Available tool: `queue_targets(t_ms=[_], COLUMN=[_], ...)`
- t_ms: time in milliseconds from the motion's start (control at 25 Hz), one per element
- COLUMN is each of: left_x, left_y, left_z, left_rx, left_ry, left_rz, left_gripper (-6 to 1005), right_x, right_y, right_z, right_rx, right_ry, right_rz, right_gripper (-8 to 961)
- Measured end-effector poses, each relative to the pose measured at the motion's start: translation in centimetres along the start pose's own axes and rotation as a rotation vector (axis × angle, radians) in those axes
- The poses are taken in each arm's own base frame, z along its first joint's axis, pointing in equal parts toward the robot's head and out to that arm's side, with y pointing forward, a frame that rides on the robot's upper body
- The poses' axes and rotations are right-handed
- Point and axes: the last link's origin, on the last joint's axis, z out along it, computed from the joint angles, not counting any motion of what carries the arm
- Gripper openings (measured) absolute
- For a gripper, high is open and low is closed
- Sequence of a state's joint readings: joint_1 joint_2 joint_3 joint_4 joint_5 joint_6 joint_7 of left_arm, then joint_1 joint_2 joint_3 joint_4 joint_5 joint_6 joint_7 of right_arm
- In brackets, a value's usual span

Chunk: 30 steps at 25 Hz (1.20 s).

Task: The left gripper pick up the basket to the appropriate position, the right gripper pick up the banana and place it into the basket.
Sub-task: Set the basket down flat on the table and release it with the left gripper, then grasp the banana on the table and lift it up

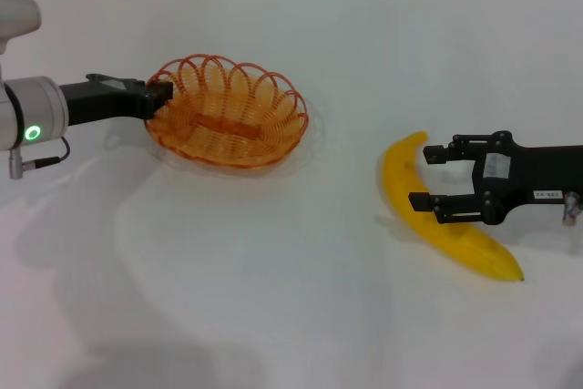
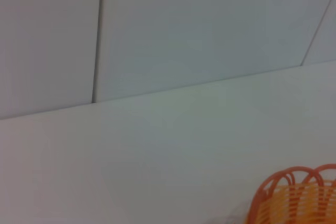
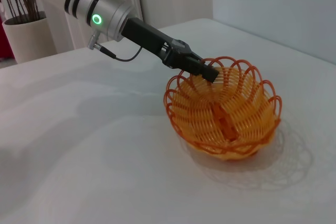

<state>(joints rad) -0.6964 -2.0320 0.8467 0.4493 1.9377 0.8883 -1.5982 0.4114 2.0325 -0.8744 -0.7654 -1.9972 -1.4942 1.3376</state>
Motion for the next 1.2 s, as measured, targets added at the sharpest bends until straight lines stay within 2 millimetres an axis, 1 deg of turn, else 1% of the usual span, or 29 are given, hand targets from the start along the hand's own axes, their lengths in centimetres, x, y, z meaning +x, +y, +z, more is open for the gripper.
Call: queue_targets(t_ms=[440, 680, 840, 1040, 1200], left_x=[-0.2, -0.2, -0.5, -0.8, -1.5], left_y=[0.0, -0.1, -0.4, -1.1, -1.2], left_z=[0.0, -0.2, -0.7, -1.7, -2.4], left_rx=[0.001, 0.006, 0.016, 0.043, 0.048], left_ry=[0.0, 0.01, 0.046, 0.079, 0.115], left_rz=[0.009, 0.013, 0.016, 0.047, 0.122], left_gripper=[145, 294, 393, 628, 629], right_x=[0.0, 0.1, 0.2, 0.2, 0.2], right_y=[0.1, 0.1, 0.2, 0.2, 0.2], right_z=[0.1, 0.1, 0.1, 0.0, 0.0], right_rx=[-0.007, -0.007, -0.007, -0.005, -0.006], right_ry=[0.005, 0.005, 0.005, 0.002, 0.002], right_rz=[-0.002, 0.0, 0.002, 0.005, 0.003], right_gripper=[757, 757, 756, 756, 756])
